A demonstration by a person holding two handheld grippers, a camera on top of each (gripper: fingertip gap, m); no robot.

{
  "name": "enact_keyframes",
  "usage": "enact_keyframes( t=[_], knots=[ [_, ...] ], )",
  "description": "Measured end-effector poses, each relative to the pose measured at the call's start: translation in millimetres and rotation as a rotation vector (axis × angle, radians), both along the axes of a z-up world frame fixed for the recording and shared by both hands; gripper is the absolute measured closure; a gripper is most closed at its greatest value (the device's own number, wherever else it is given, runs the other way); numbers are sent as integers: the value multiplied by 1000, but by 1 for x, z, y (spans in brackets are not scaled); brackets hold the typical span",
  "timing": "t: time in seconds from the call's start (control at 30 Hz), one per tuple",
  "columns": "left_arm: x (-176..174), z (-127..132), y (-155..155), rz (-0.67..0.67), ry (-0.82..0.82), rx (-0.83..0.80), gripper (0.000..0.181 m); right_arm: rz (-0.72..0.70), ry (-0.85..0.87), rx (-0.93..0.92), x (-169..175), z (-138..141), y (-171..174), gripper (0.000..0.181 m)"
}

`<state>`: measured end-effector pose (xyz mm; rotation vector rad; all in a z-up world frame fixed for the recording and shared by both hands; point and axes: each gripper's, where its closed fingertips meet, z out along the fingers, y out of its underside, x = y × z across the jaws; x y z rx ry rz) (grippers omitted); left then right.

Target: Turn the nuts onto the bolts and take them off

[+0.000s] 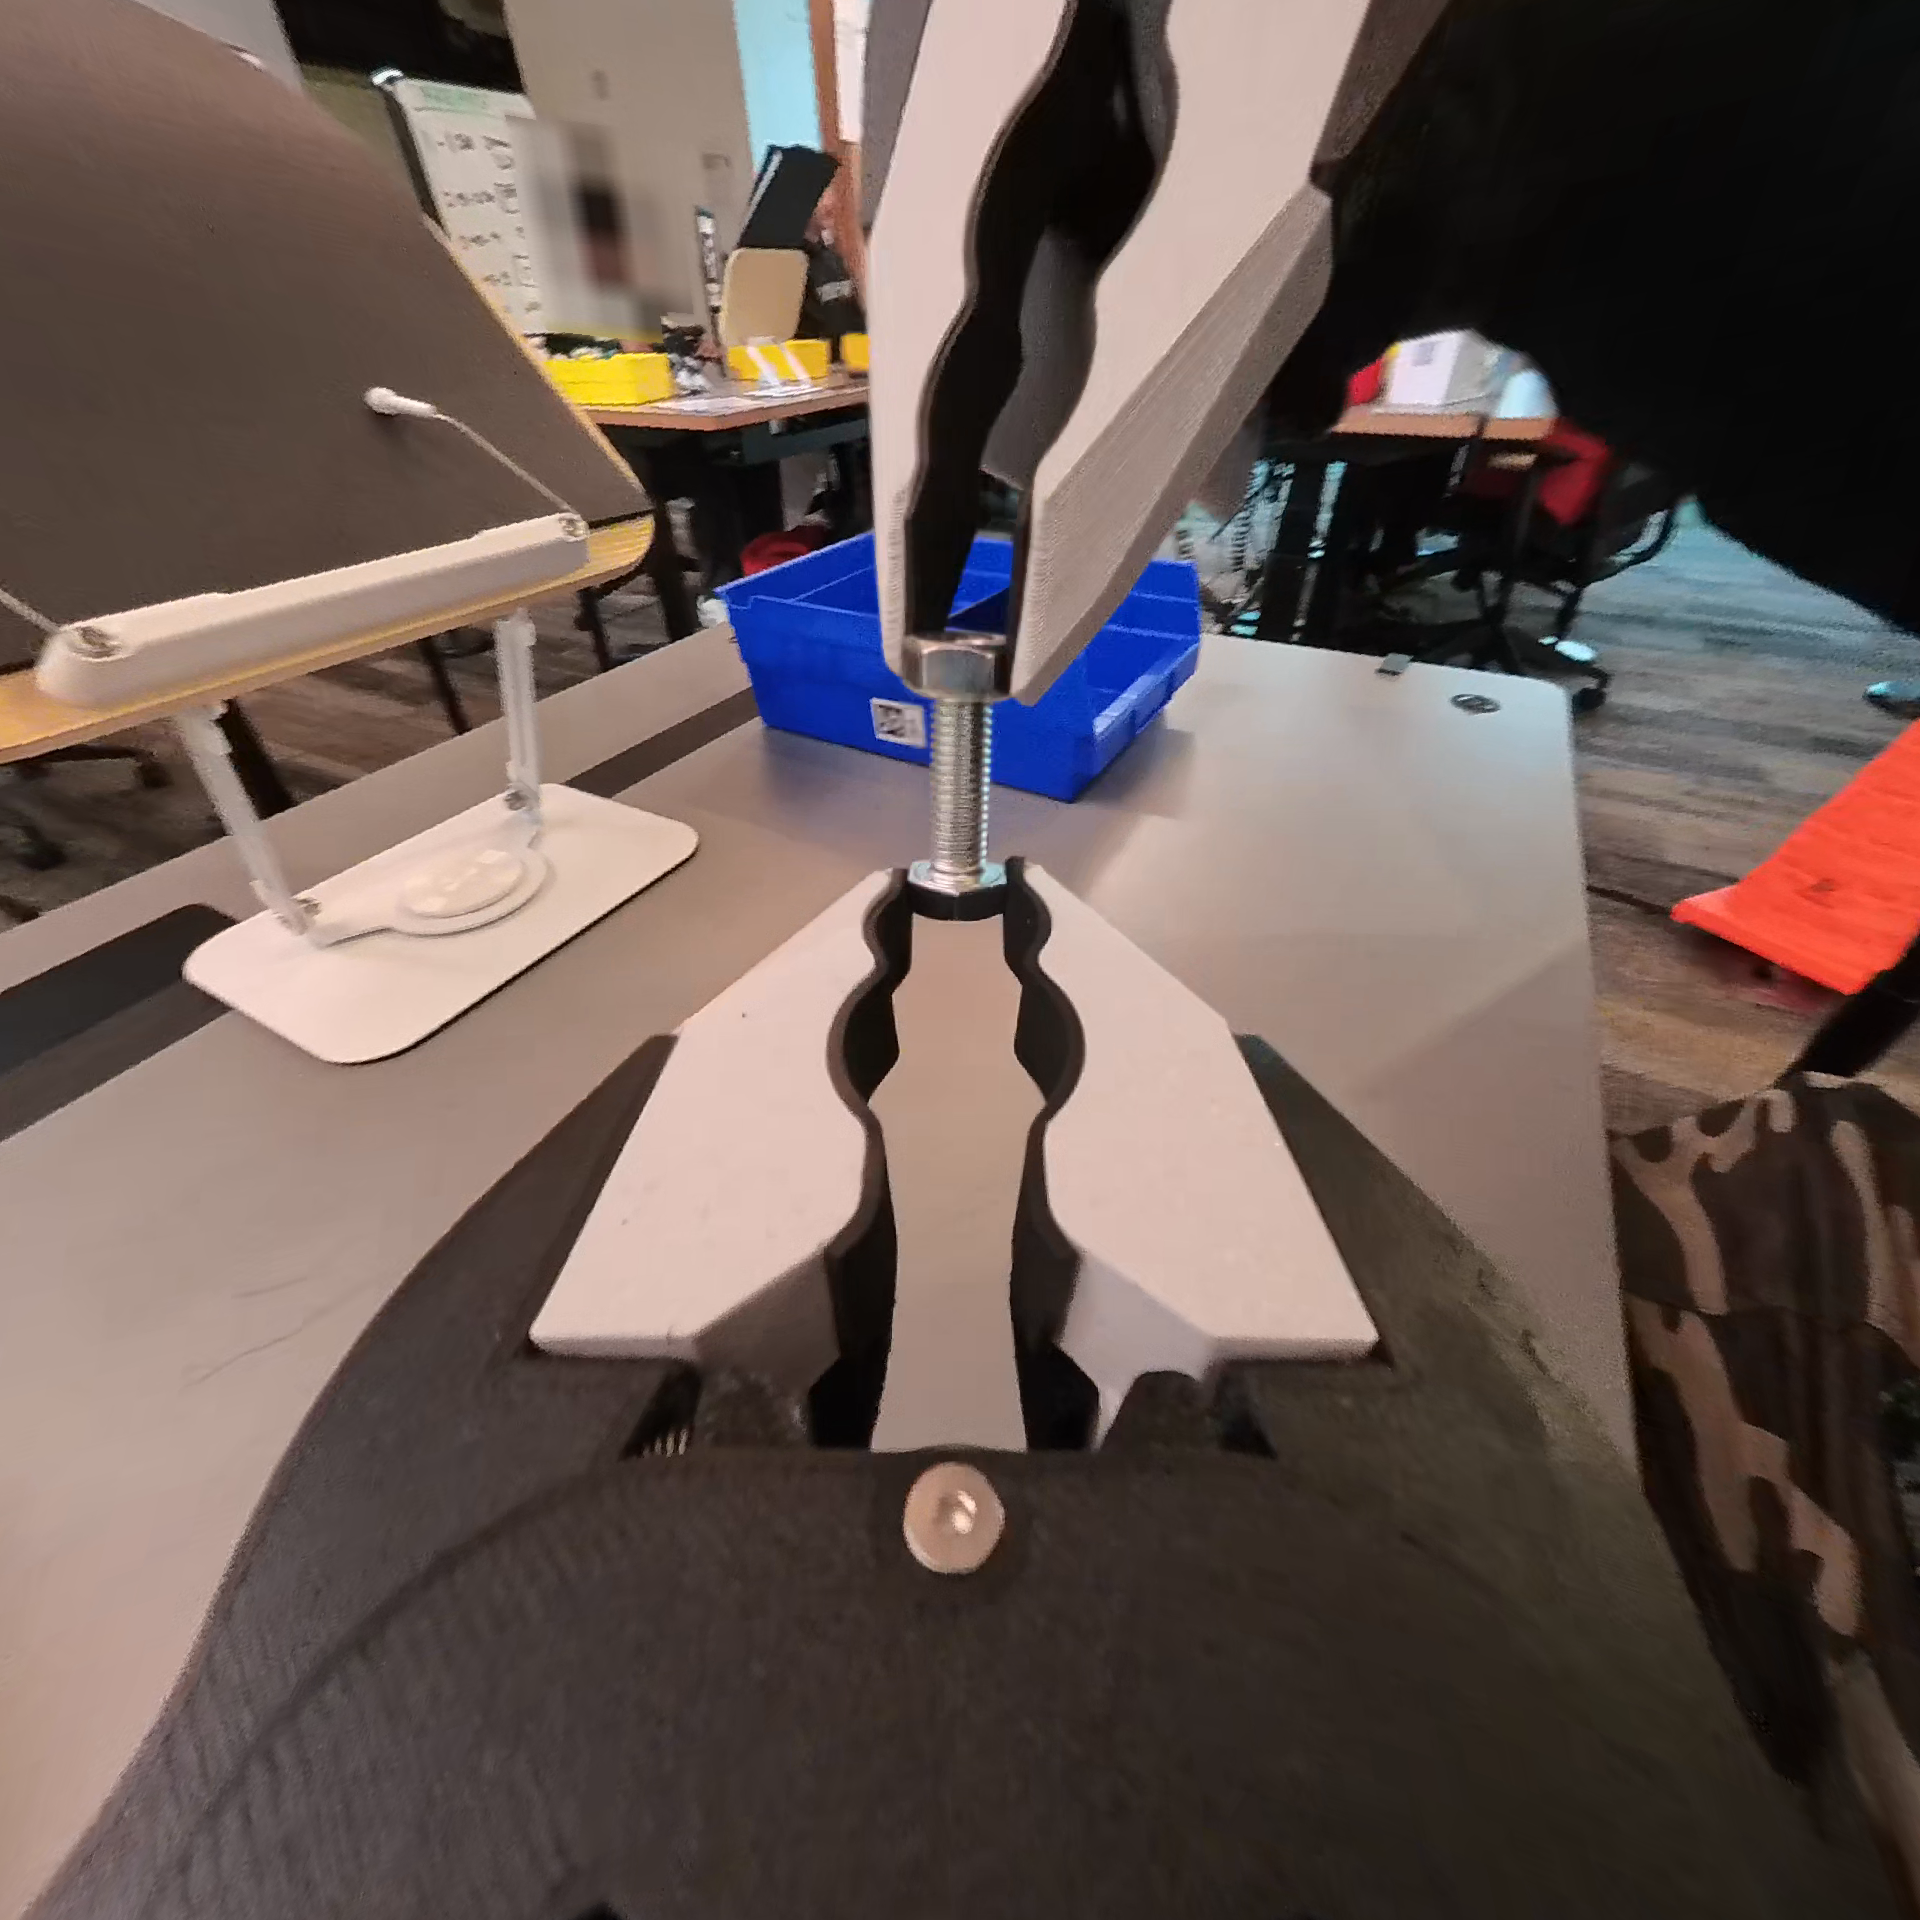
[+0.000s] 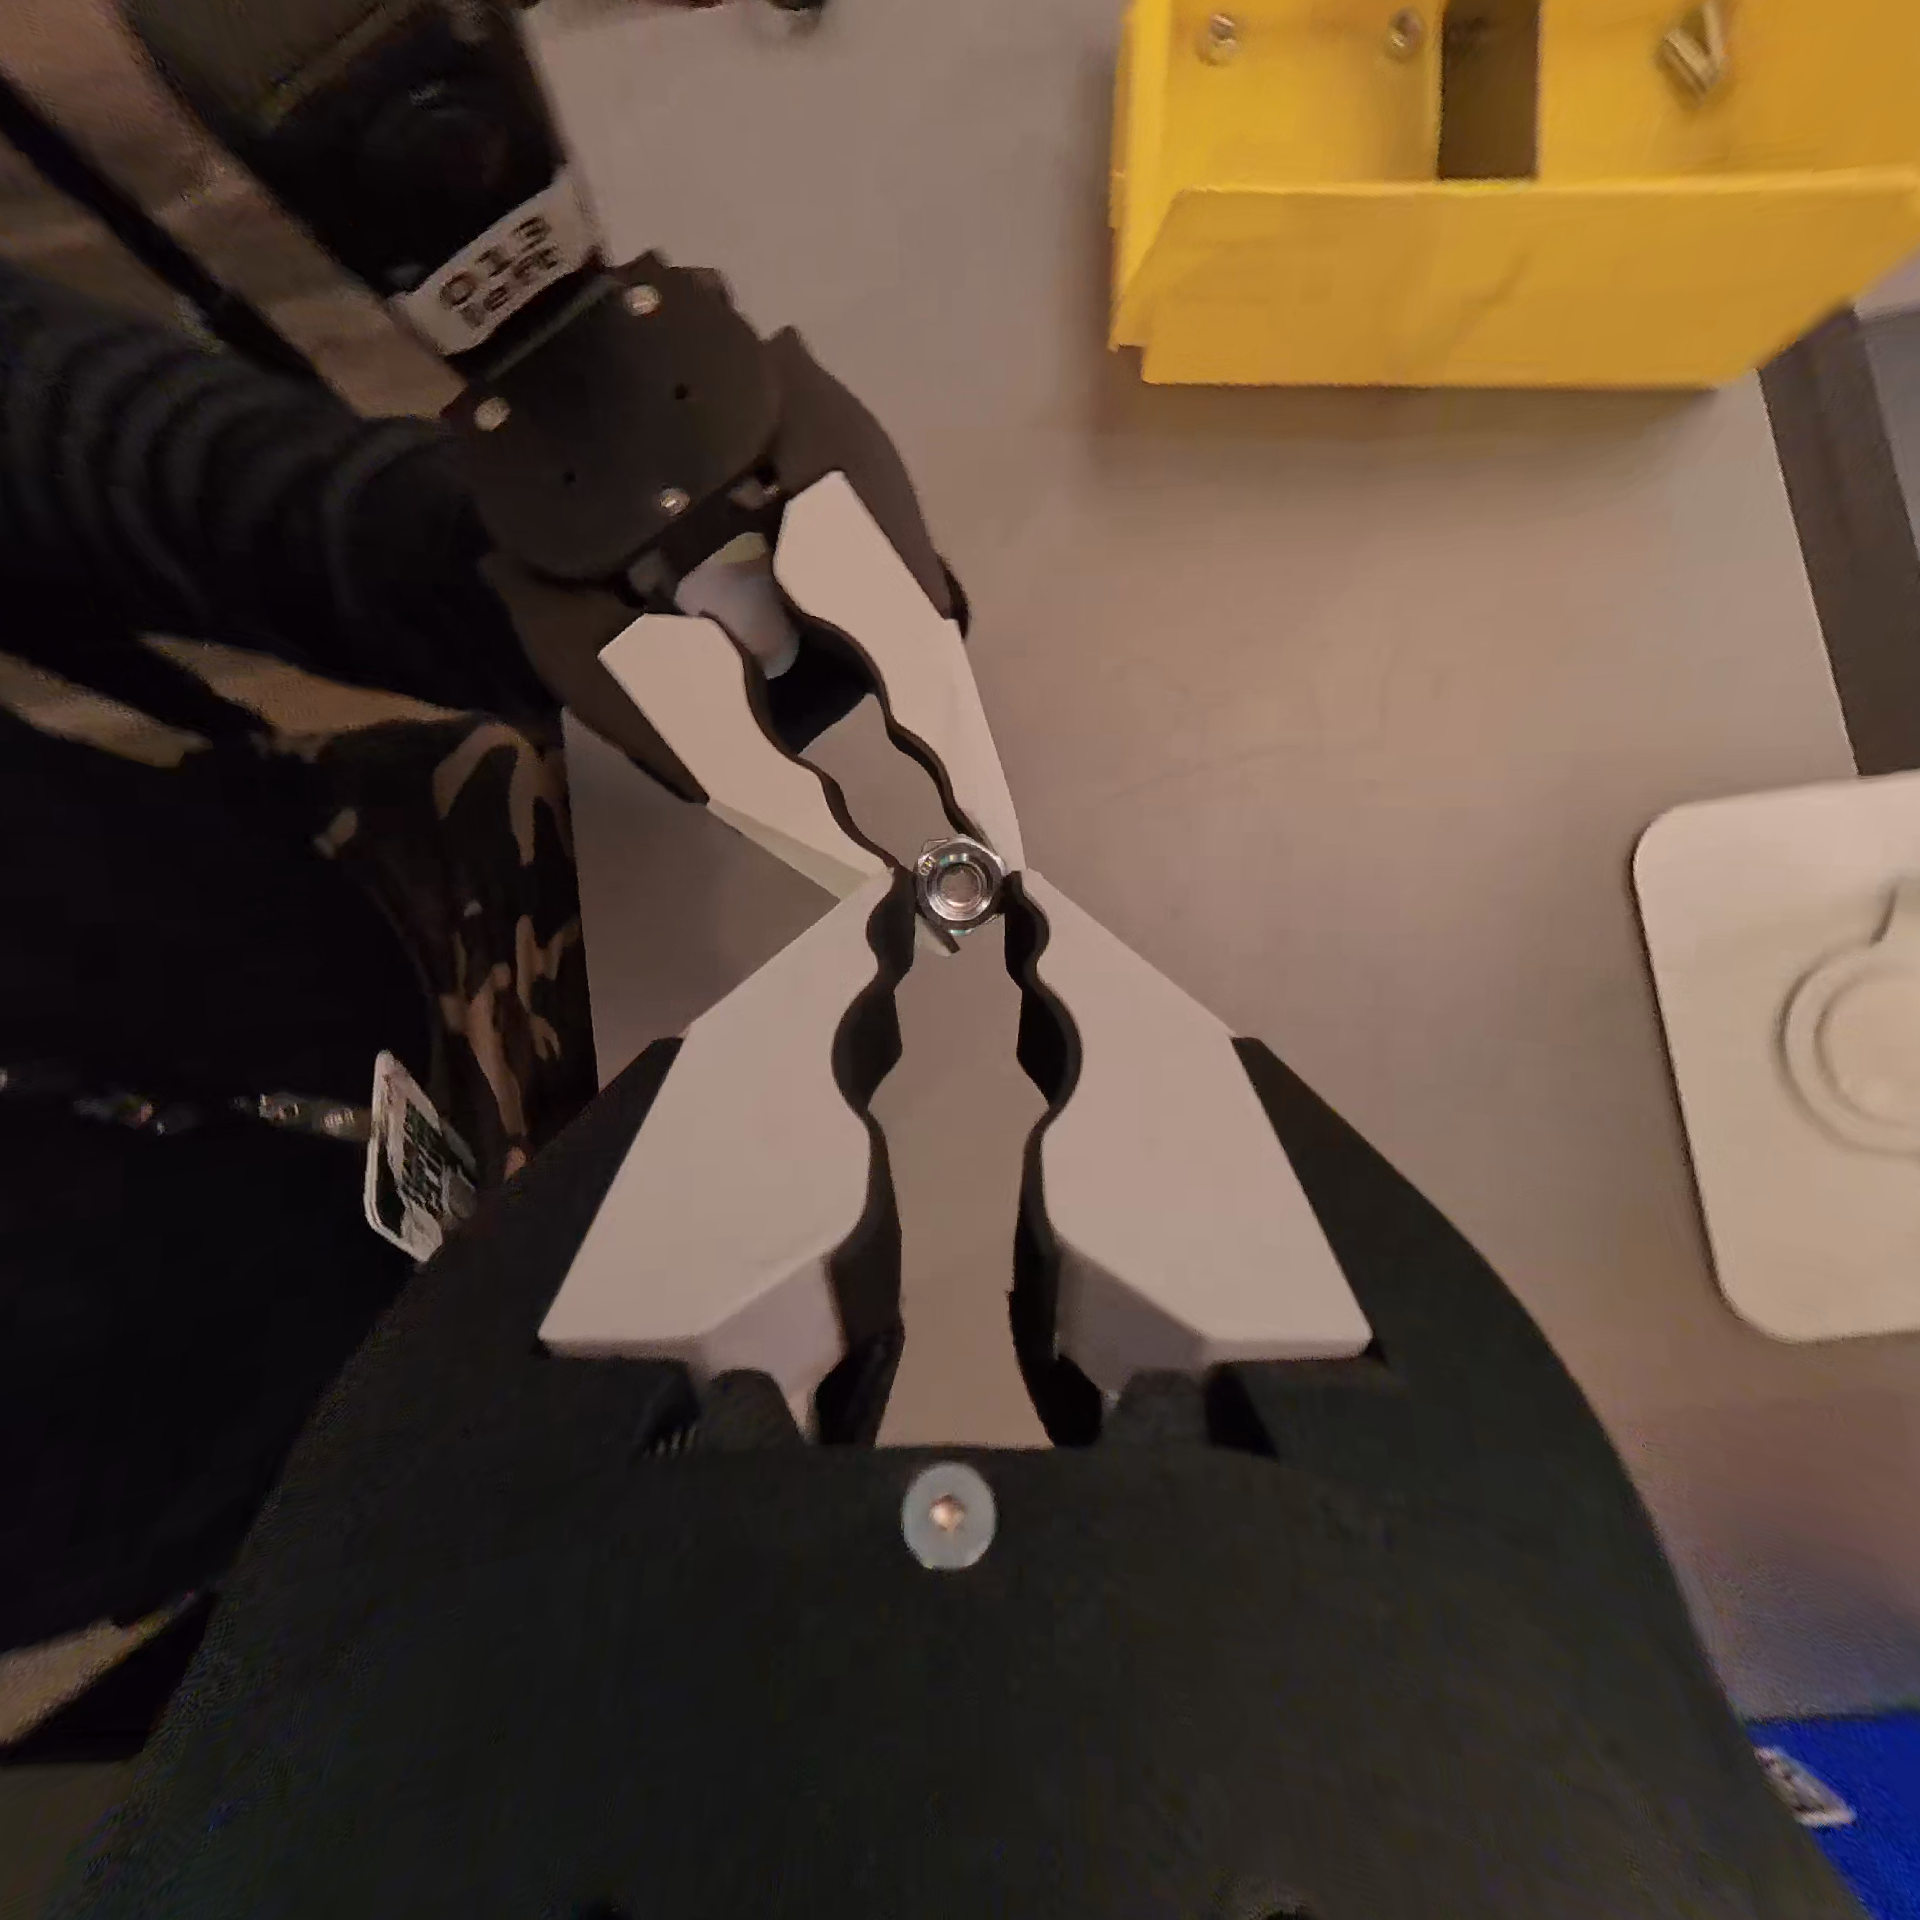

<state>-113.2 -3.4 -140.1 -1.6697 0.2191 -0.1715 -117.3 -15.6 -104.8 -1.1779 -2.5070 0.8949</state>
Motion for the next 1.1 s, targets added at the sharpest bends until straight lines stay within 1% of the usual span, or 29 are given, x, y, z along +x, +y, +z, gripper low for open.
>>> enact_keyframes(
  t=[0.13,0.2,0.27,0.33,0.57,0.9,1.1],
  knots=[
    [-4,-5,3,66,67,-25,165,-134,-19,-28,-1,-4,4,165],
    [-5,-7,5,91,99,-43,165,-168,-18,-45,-2,-7,5,165],
    [-4,-9,5,84,115,-43,165,-148,0,-33,0,-9,5,165],
    [-3,-9,5,67,73,-38,165,-141,24,-25,0,-8,6,165],
    [0,-3,4,35,32,-10,165,-91,57,27,0,-3,4,165],
    [5,-1,4,10,18,3,165,-59,48,32,3,-1,3,165],
    [9,-5,3,-23,53,-21,165,-16,20,66,8,-5,3,165]
  ],
)
